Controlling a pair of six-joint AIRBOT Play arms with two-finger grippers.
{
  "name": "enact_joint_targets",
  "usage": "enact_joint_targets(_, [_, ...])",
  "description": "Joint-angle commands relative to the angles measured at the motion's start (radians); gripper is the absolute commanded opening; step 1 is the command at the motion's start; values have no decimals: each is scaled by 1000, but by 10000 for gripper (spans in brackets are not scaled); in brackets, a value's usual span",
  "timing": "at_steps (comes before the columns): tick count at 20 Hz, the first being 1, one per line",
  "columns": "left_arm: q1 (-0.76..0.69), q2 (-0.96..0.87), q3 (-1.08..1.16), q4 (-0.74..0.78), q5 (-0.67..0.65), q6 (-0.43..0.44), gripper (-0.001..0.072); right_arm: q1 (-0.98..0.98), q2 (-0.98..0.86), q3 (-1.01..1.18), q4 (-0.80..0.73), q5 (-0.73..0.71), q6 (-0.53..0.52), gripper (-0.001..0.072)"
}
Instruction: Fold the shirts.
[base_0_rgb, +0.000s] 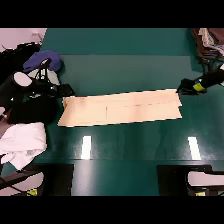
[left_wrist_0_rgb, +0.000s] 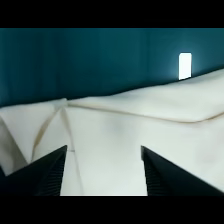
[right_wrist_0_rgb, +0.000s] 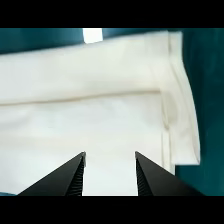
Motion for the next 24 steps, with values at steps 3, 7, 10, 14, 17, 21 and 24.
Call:
enact_joint_targets(3, [0, -51, 96, -1, -98, 5, 539, -107, -103, 79, 139, 90, -99, 388])
enact_joint_targets(7, [0, -51, 99, -74, -143, 8, 34, -243, -81, -78, 144, 100, -131, 571])
enact_joint_targets(10, [-19, -51, 99, -119, -135, 6, 25, -303, -117, -183, 202, 99, -177, 591])
enact_joint_targets(14, [-165, -61, 99, -118, -55, 5, 25, -267, -158, -264, 336, 2, -233, 546])
enact_joint_targets(17, [-272, -78, 100, -120, 81, -31, 24, -185, -164, -248, 349, -46, -253, 385])
enact_joint_targets(21, [-387, -191, 161, -123, 121, -52, 24, -103, -148, -175, 349, -35, -253, 14])
enact_joint_targets(24, [-452, -293, 238, -138, 126, -55, 25, -61, -53, -115, 352, 10, -247, 13])
